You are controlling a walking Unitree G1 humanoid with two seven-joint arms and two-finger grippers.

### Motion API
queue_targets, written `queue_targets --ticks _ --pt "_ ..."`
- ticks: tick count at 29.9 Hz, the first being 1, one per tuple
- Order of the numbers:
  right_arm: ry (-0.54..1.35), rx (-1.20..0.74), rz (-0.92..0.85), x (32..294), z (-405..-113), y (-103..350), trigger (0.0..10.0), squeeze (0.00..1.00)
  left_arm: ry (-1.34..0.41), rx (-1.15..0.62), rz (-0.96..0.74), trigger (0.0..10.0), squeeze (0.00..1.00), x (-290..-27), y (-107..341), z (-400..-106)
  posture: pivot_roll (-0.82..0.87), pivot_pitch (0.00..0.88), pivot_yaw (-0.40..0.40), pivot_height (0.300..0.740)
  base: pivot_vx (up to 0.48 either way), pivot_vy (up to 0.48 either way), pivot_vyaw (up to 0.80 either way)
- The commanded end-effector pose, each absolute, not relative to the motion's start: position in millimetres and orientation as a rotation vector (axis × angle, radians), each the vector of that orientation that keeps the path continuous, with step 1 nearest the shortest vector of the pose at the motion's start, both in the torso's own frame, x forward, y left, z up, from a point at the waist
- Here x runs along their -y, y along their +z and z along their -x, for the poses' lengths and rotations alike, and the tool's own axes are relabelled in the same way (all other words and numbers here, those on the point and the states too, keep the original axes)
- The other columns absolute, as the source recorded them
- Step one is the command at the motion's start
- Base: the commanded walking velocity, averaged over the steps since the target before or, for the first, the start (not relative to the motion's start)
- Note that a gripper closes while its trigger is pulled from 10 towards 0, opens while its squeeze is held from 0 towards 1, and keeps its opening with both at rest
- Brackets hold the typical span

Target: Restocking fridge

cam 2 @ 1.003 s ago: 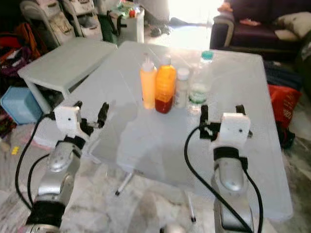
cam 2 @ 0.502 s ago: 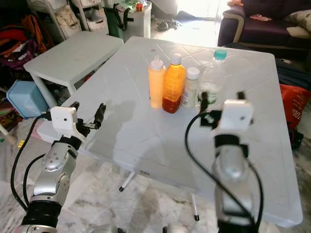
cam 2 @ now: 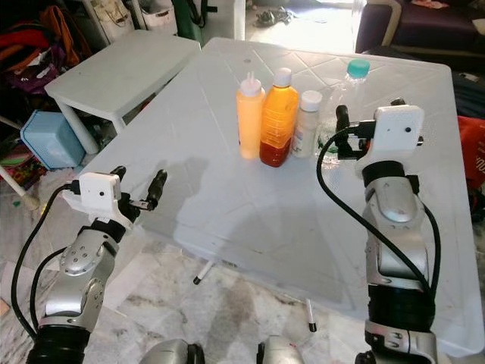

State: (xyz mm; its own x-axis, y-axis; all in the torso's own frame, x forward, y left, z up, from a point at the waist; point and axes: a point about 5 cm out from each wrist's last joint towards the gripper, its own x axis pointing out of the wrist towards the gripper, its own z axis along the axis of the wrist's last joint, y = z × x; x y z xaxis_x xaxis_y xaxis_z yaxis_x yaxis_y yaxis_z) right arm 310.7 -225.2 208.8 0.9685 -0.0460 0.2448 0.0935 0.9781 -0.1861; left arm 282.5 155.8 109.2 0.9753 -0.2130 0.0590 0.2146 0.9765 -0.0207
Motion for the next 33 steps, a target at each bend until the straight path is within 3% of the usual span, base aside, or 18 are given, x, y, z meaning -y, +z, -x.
queue_targets --ticks 1,24,25,33 --pt "-0.031 0.253 0.199 218.8 -316.0 215.9 10.0 0.00 -0.211 0.063 0.011 10.0 0.00 -158.5 114.3 -283.7 -0.05 0.112 0.079 0.740 0.000 0.000 0.00" --pt "-0.004 0.293 0.211 227.4 -347.6 260.2 10.0 0.00 -0.223 0.051 0.006 10.0 0.00 -158.1 116.3 -280.5 -0.03 0.122 0.086 0.740 0.000 0.000 0.00" --pt "-0.003 0.289 0.208 229.2 -350.0 261.2 0.0 0.00 -0.224 0.051 0.004 10.0 0.00 -158.0 116.9 -280.7 -0.03 0.122 0.087 0.740 0.000 0.000 0.00" --pt "0.000 0.286 0.211 232.9 -355.4 266.5 0.0 0.00 -0.226 0.053 0.003 10.0 0.00 -157.2 118.6 -282.6 -0.03 0.118 0.088 0.740 0.000 0.000 0.00"
